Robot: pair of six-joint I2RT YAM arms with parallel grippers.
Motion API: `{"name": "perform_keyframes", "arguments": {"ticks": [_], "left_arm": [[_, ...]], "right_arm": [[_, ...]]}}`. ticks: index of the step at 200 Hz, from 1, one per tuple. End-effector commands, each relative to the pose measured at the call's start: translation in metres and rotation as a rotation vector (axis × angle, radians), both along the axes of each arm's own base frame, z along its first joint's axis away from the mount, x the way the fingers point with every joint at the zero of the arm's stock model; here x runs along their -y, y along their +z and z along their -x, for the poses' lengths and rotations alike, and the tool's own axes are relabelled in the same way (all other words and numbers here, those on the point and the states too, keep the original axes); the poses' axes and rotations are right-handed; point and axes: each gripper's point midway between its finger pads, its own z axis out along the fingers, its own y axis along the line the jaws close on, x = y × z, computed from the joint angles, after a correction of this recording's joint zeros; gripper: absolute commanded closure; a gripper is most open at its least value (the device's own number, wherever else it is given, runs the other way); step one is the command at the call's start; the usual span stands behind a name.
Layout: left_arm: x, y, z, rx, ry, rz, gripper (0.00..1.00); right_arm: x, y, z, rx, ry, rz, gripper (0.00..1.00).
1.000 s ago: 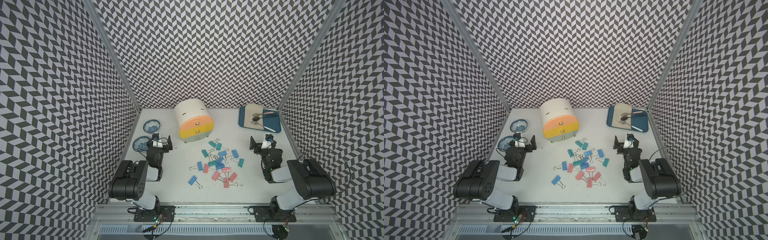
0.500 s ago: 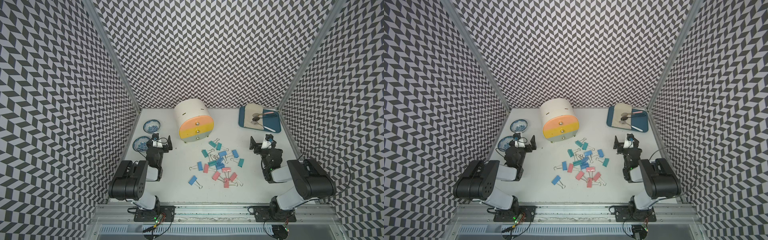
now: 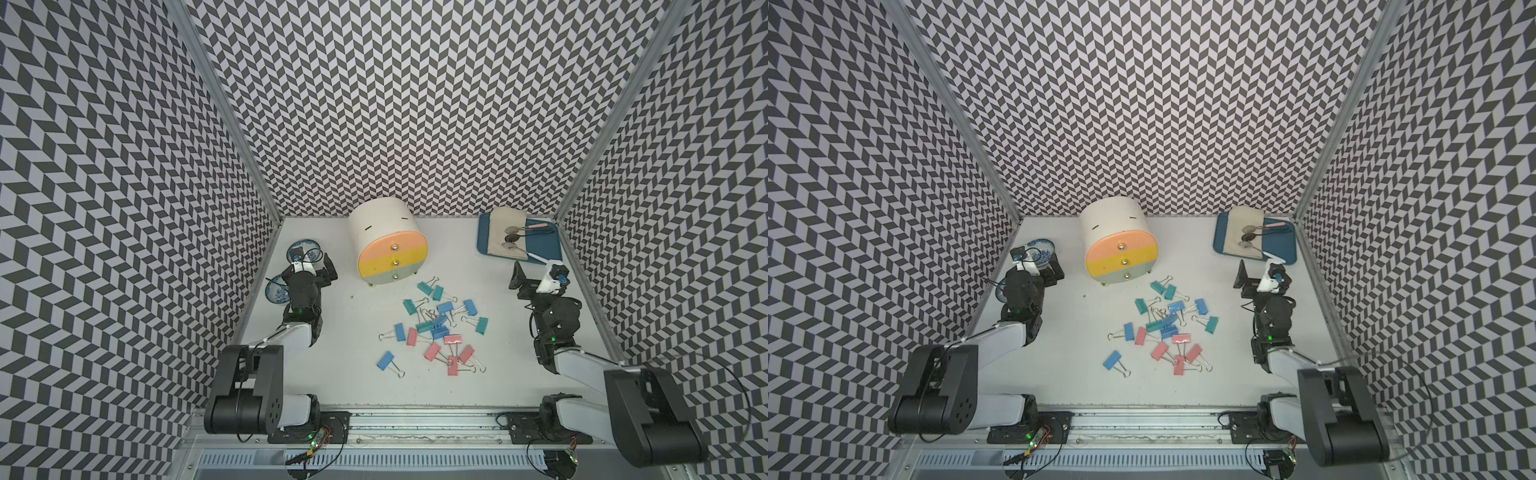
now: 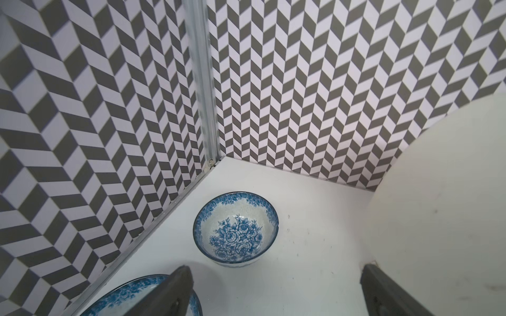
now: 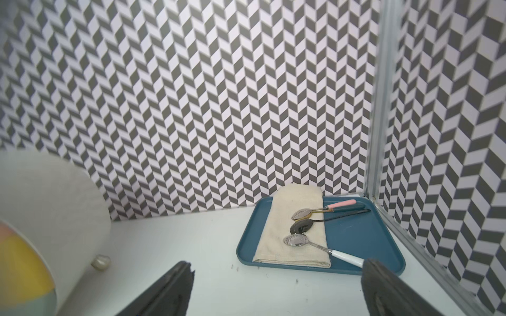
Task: Put the binder clips in the drawer according to color
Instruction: Open the drawer in the storage box.
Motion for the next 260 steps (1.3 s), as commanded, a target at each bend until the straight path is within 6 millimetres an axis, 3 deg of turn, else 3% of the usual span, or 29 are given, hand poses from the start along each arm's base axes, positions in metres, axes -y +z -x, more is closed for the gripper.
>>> {"name": "perform_keyframes", "arguments": {"ticks": [1,19,37,52,78,110,143,198,260], "left_arm": [[-0.003,-0.007,0.017,-0.111,0.063,0.076,0.0],[-0.003,0.009,0.029,-0.101,0.091,0.189,0.0],[0.012,0.027,0.038,-0.082,0.016,0.304,0.0],[0.023,0.041,0.046,-0.089,-0.037,0.377,0.06],[0.052,0.061,0.059,-0.129,-0.18,0.498,0.18],[0.094,0.062,0.081,-0.227,-0.361,0.666,0.32],[0.126,0.053,0.108,-0.304,-0.48,0.752,0.36],[0.155,0.063,0.133,-0.333,-0.644,0.869,0.38],[0.179,0.074,0.135,-0.377,-0.799,0.949,0.42]], "right_arm": [[0.034,-0.003,0.005,-0.081,-0.179,-0.307,0.01],[0.036,0.005,0.011,-0.108,-0.178,-0.4,0.01],[0.024,0.012,0.014,-0.12,-0.092,-0.455,0.0],[0.008,0.014,0.014,-0.154,-0.002,-0.496,0.0],[-0.034,0.009,0.005,-0.29,0.197,-0.536,0.11],[-0.086,-0.002,-0.003,-0.474,0.46,-0.579,0.21],[-0.125,0.014,0.004,-0.482,0.626,-0.623,0.23],[-0.217,0.048,0.016,-0.537,0.879,-0.599,0.28],[-0.293,0.061,0.005,-0.624,1.036,-0.634,0.32]]}}
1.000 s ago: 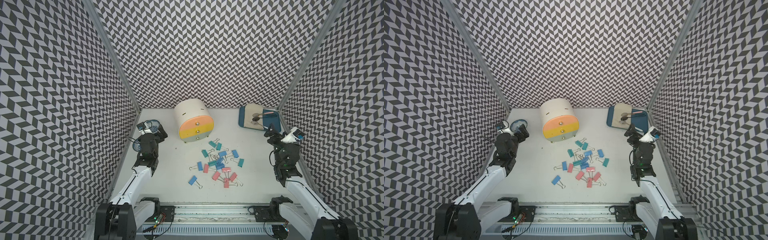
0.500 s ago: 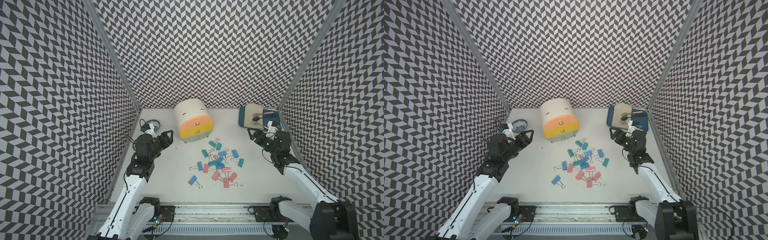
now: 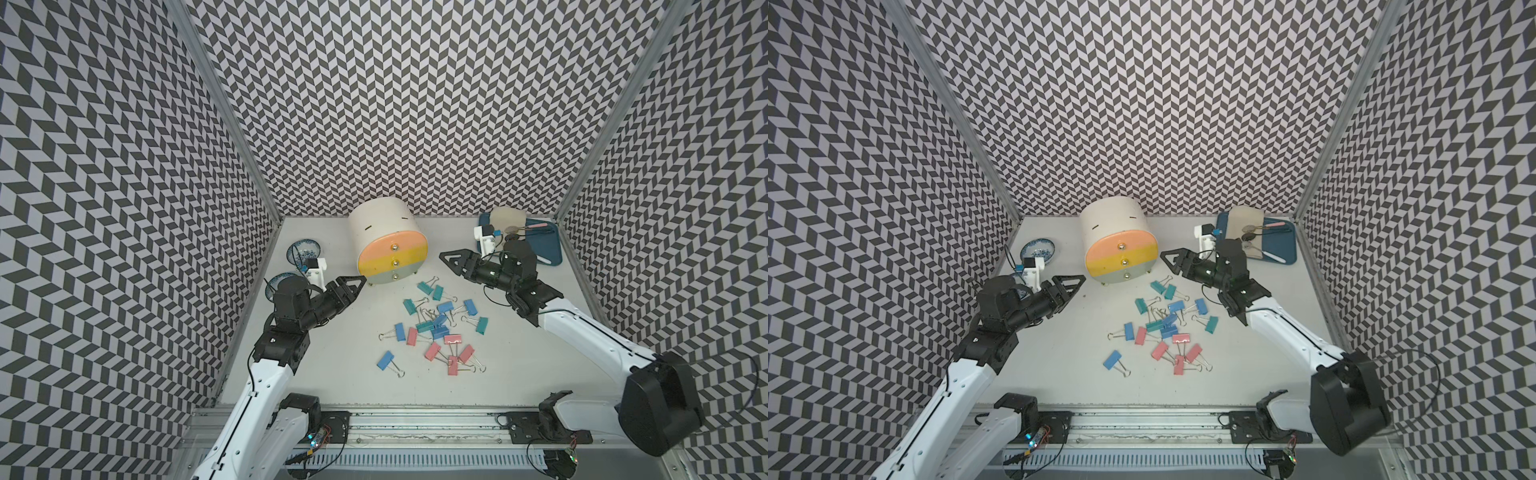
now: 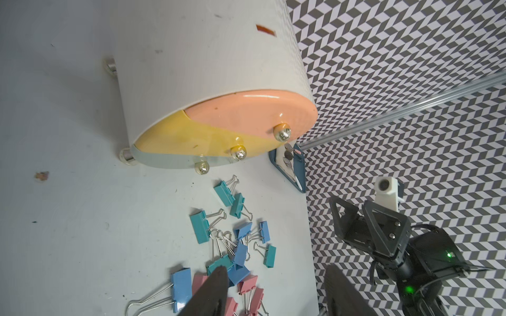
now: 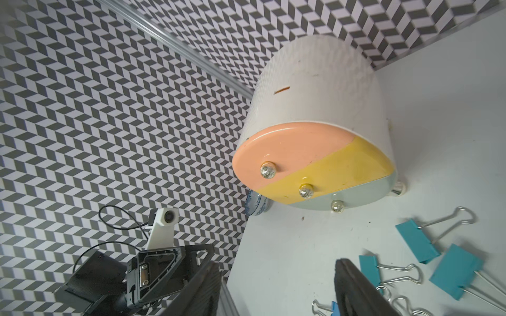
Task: Put the binder clips in the drawer according to color
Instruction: Open the drawer in the storage box.
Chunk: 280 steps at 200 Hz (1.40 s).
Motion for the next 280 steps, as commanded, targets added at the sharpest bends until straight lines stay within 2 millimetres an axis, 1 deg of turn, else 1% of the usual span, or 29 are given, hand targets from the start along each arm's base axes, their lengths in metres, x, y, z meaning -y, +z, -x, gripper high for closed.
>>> {"name": "perform_keyframes", "arguments": {"ticks": [1,17,45,71,112,164,234,280], "left_arm": [[0.013,0.015,0.005,0.032,-0.084,0.051,0.42],[0.013,0.021,0.004,0.044,-0.082,0.051,0.43],[0.012,0.017,0.003,0.024,-0.084,0.049,0.44],[0.006,0.013,0.002,0.011,-0.068,0.046,0.44],[-0.005,0.007,0.001,-0.014,-0.046,0.035,0.43],[-0.012,0.003,0.002,-0.033,-0.019,0.021,0.42],[-0.014,0.003,0.003,-0.047,-0.006,0.026,0.4],[-0.014,0.006,0.003,-0.038,-0.006,0.022,0.4]], "right_arm": [[-0.025,0.018,-0.004,0.02,0.054,-0.049,0.32],[-0.039,0.017,-0.009,0.002,0.075,-0.065,0.34],[-0.058,0.013,-0.018,-0.018,0.094,-0.083,0.37],[-0.076,0.007,-0.023,-0.033,0.114,-0.093,0.4],[-0.094,-0.003,-0.031,-0.059,0.109,-0.112,0.44],[-0.104,-0.01,-0.043,-0.091,0.067,-0.139,0.47],[-0.121,-0.013,-0.055,-0.112,0.043,-0.178,0.5],[-0.123,-0.015,-0.062,-0.123,0.017,-0.188,0.53]]}}
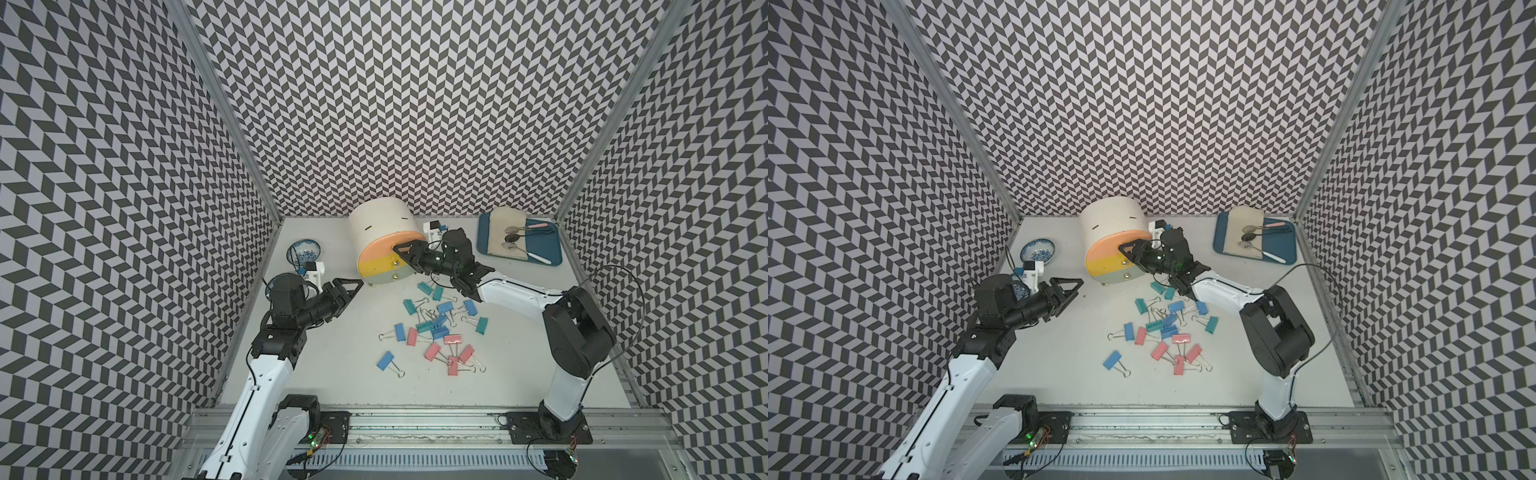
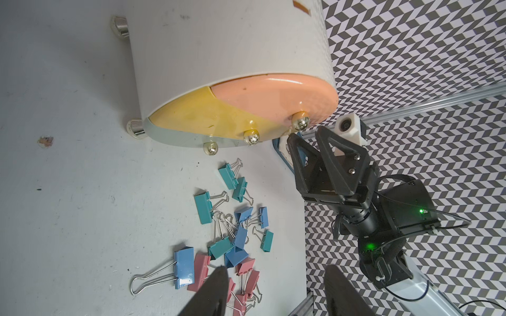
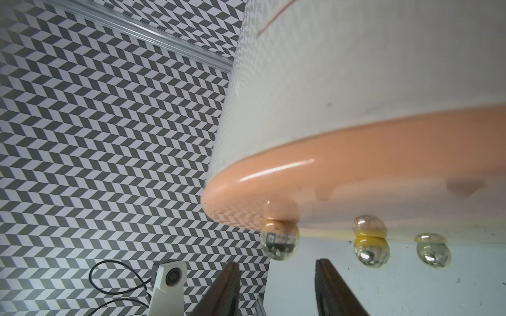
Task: Put the binder clips in the drawer according to color
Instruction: Open the drawer in the storage box.
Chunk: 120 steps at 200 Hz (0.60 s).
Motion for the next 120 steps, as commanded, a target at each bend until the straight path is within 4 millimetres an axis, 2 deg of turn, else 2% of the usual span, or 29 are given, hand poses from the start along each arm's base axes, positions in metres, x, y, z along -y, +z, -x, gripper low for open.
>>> {"name": "perform_keyframes", "arguments": {"ticks": [1,120], "left_arm": [[-0.0015,0.0193,0.0009,0.053,0.001,-0.01,0.4],[-0.0009,0.0186,0.0024,0.05,-0.003,-0.023,0.4]], "right_arm": [[-0.0048,0.0193,-0.0089,0.051,-0.029,-0.052,0.53],[-0.01,0.0195,-0.0171,0.034,-0.051,-0.084,0.57]]}}
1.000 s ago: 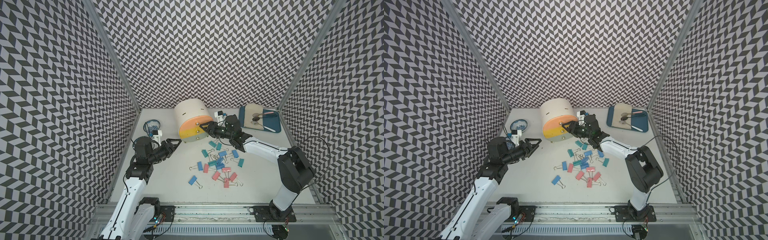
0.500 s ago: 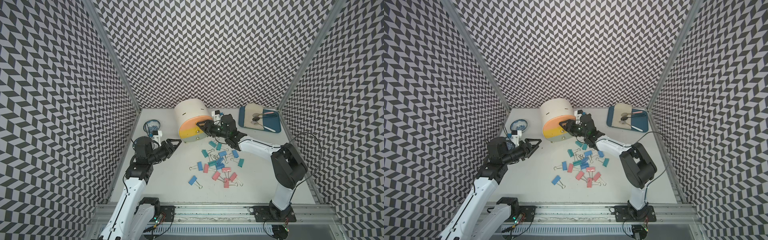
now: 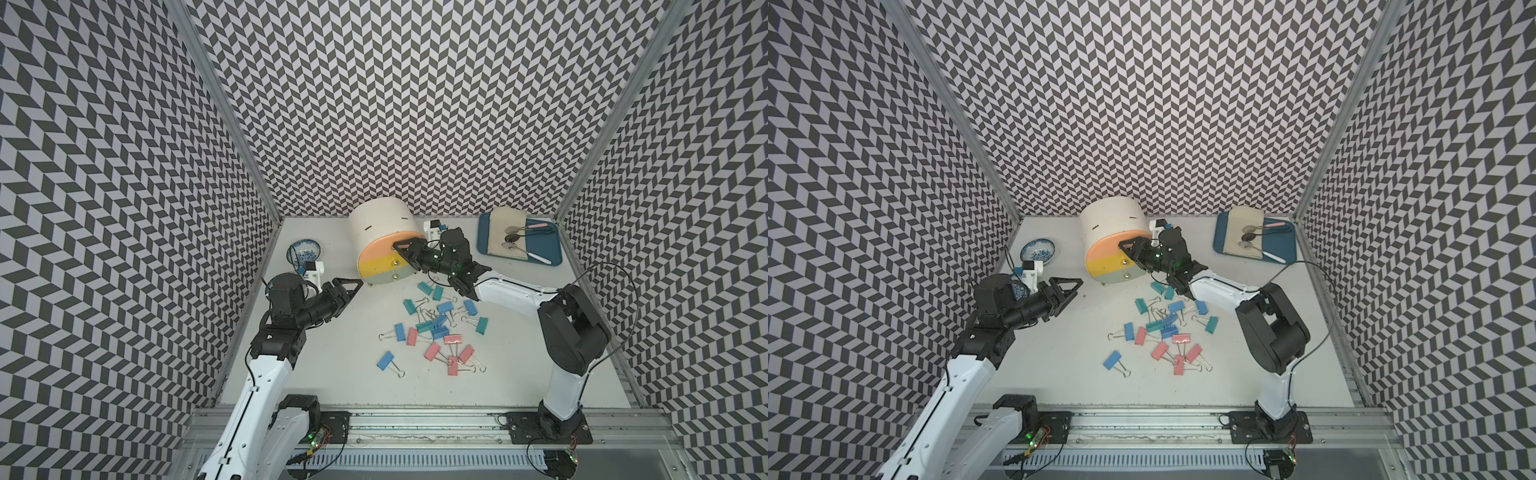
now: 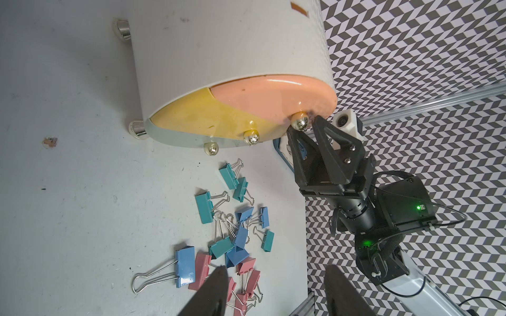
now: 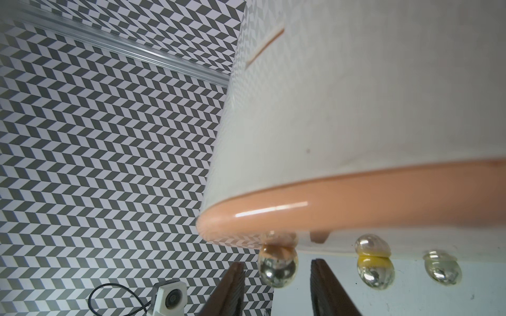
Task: Put the binder clips in the drawer according to color
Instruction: Open the drawer in the storage box.
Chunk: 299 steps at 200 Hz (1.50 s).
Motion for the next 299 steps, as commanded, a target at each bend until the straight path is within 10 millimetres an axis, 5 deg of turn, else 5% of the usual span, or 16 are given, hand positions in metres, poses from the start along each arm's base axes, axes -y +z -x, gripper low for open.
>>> {"name": "perform_keyframes", "arguments": {"ticks": [1,95,164,299], "left_arm": [[0.0,0.018,0.001,0.053,-0.004,-0.014,0.4],[-0.001,0.017,0.001,0.051,0.0,-0.022,0.4],[-0.002,0.018,0.001,0.049,0.006,-0.027,0.4],[-0.004,0.03,0.0,0.075,0.032,0.004,0.4]], "right_arm": [[-0.008,0.019,-0.006,0.055,-0.005,-0.051,0.57],[-0.012,0.016,-0.009,0.044,-0.004,-0.064,0.61],[-0.01,0.019,-0.008,0.052,-0.011,-0.074,0.74],[0.008,0.027,0.039,0.037,0.01,-0.096,0.8]]}}
